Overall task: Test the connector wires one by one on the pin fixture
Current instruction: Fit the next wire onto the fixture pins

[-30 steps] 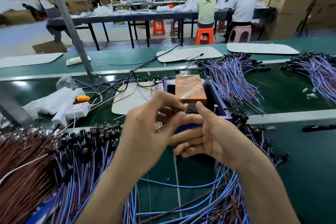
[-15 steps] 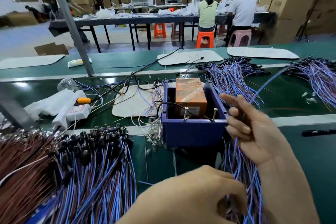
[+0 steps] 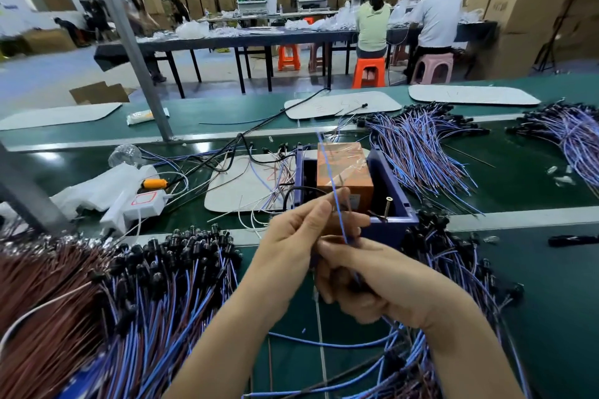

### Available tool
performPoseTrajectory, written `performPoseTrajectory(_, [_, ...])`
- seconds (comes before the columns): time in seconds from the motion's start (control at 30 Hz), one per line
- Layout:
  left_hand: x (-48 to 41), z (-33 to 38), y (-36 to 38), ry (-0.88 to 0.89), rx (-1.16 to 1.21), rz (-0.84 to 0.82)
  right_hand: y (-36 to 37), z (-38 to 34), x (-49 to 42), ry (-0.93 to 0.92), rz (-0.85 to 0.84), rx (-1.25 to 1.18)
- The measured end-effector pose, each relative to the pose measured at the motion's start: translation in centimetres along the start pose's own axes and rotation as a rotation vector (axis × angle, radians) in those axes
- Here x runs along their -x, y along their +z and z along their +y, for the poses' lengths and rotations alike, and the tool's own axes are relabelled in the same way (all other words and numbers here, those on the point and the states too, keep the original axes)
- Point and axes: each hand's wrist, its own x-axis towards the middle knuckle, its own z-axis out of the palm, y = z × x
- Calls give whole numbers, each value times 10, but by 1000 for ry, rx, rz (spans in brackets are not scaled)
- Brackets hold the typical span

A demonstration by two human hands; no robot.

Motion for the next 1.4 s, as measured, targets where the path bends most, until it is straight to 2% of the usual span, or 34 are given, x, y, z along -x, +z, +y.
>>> performPoseTrajectory(0.17, [-5, 1, -8, 148, 67, 88, -4, 10, -4, 105, -104, 185])
performPoseTrajectory(0.27, [-7, 1, -11, 160, 54, 120, -6, 10, -3, 99, -81, 316])
performPoseTrajectory(0.37, [-7, -1, -12, 100, -29, 80, -11, 4, 2, -41, 70, 339])
performPoseTrajectory(0.53, [-4, -9, -5, -94, -198, -81, -25, -9, 21, -377, 341, 100])
performPoseTrajectory(0.6, [-2, -13, 2, -145, -214, -121, -24, -12, 23, -448, 493, 25])
performPoseTrajectory(0.7, [-1, -17, 12, -212, -145, -157, -23, -11, 19, -493, 690, 91])
performPoseTrajectory(0.87, [-1, -22, 15, -219, -107, -90, -20, -12, 15, -464, 751, 173])
performPoseTrajectory(1.0, [-4, -26, 11, -39, -240, 45, -20, -11, 15, -432, 733, 210])
performPoseTrajectory(1.13, [-4, -29, 8, 17, -330, 59, -21, -9, 15, -423, 757, 253])
performPoseTrajectory(1.27, [-5, -30, 7, -63, -283, 74, -27, -6, 13, -404, 881, 278])
performPoseTrajectory(1.4, [-11, -32, -2, -176, -374, 146, -44, -1, 16, -261, 984, 334])
